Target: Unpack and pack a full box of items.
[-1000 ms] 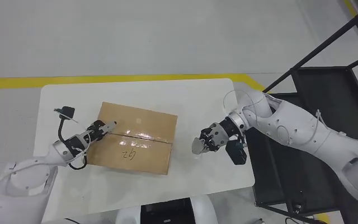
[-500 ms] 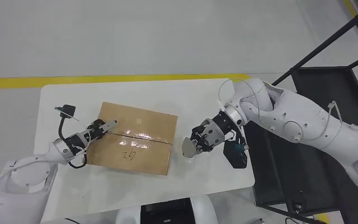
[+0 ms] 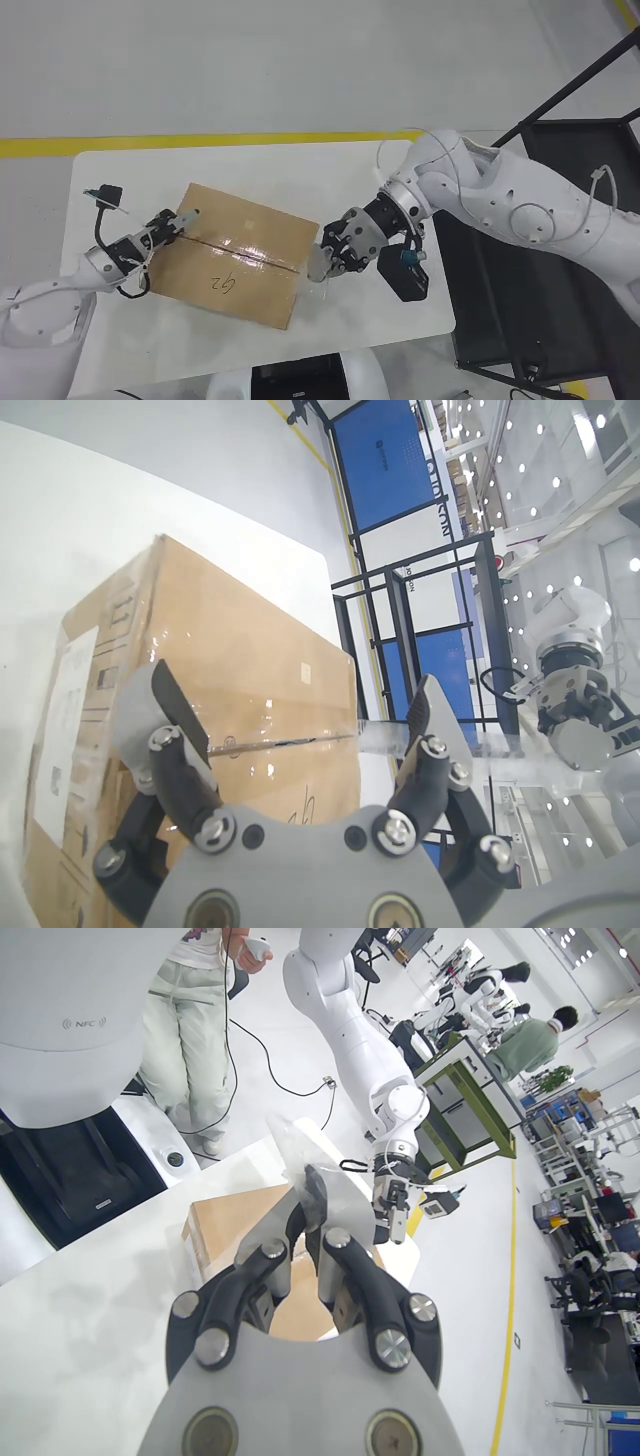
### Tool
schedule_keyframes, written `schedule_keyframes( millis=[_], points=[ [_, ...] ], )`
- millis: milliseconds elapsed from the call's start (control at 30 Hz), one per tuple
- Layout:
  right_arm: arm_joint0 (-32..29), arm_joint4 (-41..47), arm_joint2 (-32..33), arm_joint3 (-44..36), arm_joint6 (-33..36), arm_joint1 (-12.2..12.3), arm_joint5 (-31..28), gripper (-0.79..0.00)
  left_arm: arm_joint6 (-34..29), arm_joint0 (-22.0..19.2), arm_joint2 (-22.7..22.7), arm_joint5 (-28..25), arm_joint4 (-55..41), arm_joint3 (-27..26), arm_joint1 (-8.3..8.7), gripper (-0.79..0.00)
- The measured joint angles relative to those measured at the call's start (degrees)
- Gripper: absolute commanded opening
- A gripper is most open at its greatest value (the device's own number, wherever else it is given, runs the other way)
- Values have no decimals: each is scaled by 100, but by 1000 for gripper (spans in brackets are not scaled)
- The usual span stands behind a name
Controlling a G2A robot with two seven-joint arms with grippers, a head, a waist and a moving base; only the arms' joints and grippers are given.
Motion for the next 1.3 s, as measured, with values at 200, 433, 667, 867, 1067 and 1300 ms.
schedule_keyframes(
  millis=[200, 433, 667, 867, 1067, 1300],
  points=[
    [-9, 26, 0, 15, 17, -7, -12, -785, 643, 530, -790, -513, -692, -60, -12, 0],
    [-9, 27, 0, 15, 18, -7, -14, -785, 678, 609, -860, -300, -589, 85, -21, 0],
    [-9, 27, 0, 15, 18, -7, -14, -785, 865, -72, 77, 75, 302, 480, -88, 0],
    [-9, 27, 0, 15, 18, -7, -14, -785, 510, -571, 878, 165, 599, 722, -157, 0],
    [-9, 27, 0, 15, 19, -7, -14, -785, 281, -712, 1302, 238, 749, 752, -200, 0],
    [-9, 27, 0, 15, 18, -7, -14, -785, 180, -879, 1691, 355, 962, 639, -250, 0]
  ],
)
